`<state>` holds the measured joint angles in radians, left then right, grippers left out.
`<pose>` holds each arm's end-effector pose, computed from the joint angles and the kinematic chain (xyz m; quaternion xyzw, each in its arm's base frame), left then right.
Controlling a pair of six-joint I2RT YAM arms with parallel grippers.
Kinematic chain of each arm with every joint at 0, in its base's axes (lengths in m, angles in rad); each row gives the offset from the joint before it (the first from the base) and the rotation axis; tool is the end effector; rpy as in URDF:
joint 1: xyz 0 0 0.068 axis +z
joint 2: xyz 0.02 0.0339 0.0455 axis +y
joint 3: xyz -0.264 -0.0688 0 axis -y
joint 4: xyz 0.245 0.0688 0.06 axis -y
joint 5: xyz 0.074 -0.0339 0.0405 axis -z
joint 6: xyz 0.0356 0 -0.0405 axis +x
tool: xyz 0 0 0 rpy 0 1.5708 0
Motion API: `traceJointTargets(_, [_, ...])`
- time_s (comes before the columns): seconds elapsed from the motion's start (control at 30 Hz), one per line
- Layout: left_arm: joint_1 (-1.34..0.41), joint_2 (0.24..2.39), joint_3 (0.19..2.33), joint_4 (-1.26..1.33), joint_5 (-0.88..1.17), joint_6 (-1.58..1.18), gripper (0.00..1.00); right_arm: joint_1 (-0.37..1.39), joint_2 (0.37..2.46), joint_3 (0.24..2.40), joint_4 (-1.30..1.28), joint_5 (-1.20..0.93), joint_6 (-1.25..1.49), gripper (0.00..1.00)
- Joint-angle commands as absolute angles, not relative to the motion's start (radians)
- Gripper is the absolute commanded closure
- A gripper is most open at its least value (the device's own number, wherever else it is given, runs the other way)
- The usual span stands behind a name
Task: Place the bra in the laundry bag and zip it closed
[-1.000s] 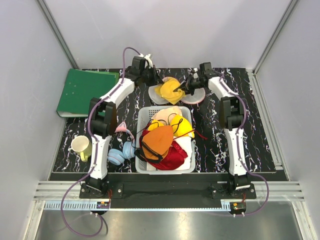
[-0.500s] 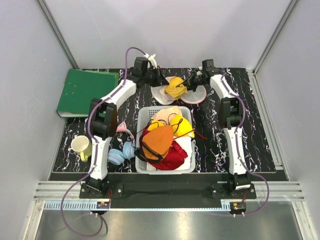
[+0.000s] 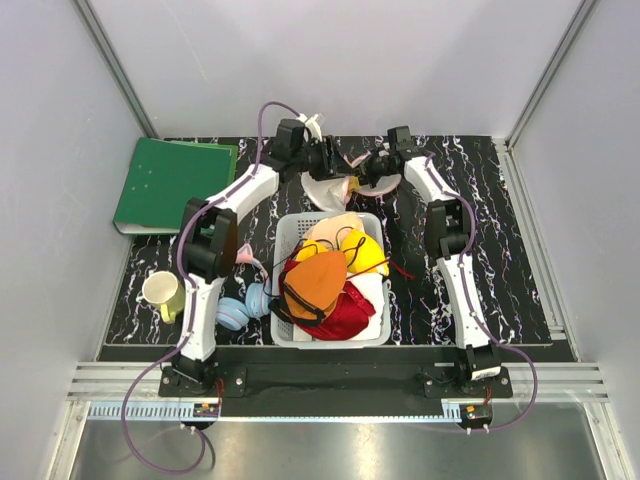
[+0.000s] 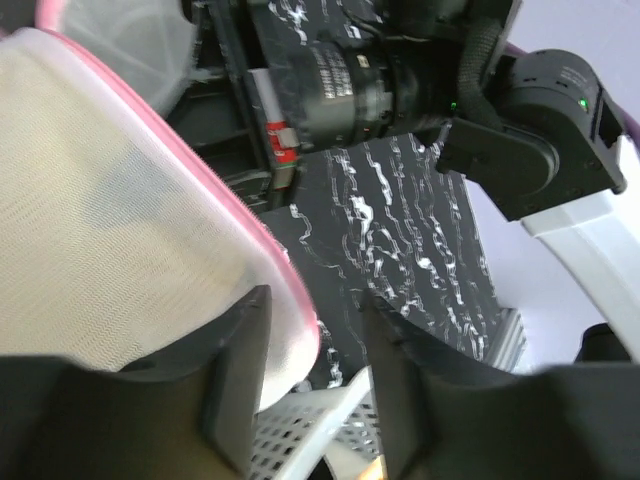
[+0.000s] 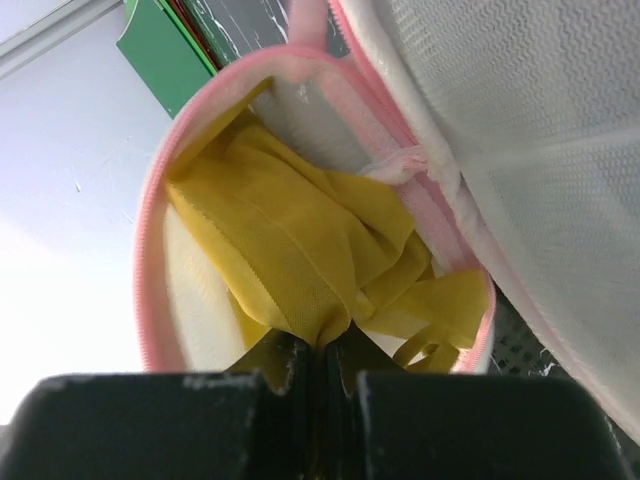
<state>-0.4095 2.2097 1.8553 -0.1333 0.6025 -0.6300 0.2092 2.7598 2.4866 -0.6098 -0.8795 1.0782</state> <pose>0.4683 -0.2253 0.2483 0.0620 0.8302 -0.4652 0.3010 0.5602 0.1470 0.1288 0.2284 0.8331 0.5037 0.0035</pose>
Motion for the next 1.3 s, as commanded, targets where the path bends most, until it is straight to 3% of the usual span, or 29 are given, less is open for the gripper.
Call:
traceJointTargets(0.0, [-0.357, 2.169, 1.888, -0.164, 0.621, -0.617, 0.41, 0.209, 2.76, 2.52, -0.569, -0.876, 1.092, 1.0])
traceJointTargets(0.13, [-0.31, 2.125, 1.876, -0.209, 0.594, -0.609, 0.36, 0.209, 2.77, 2.531, -0.566, -0.874, 1.091, 1.0])
traceJointTargets(0.2, [-0.276, 2.08, 1.856, -0.258, 0.525, -0.607, 0.4, 0.21, 2.772, 2.536, -0.568, -0.874, 1.091, 1.0])
traceJointTargets(0.23, [-0.264, 2.069, 1.839, -0.279, 0.496, -0.609, 0.5, 0.209, 2.773, 2.537, -0.566, -0.874, 1.091, 1.0])
traceJointTargets(0.37, [-0.204, 2.133, 1.876, -0.392, 0.46, -0.62, 0.68, 0.212, 2.769, 2.536, -0.566, -0.87, 1.085, 1.0])
traceJointTargets(0.53, [-0.206, 2.259, 1.93, -0.391, 0.517, -0.649, 0.77, 0.225, 2.766, 2.545, -0.561, -0.867, 1.085, 1.0])
traceJointTargets(0.77, [-0.215, 2.358, 1.996, -0.403, 0.509, -0.689, 0.83, 0.25, 2.749, 2.534, -0.552, -0.862, 1.089, 1.0])
traceJointTargets(1.1, [-0.229, 2.401, 2.003, -0.38, 0.56, -0.684, 0.85, 0.301, 2.819, 2.574, -0.514, -0.802, 1.125, 1.0])
traceJointTargets(1.2, [-0.226, 2.378, 2.003, -0.382, 0.568, -0.664, 0.81, 0.304, 2.815, 2.557, -0.522, -0.785, 1.092, 1.0])
traceJointTargets(1.27, [-0.222, 2.338, 2.002, -0.4, 0.545, -0.635, 0.73, 0.302, 2.806, 2.553, -0.543, -0.76, 1.059, 1.0])
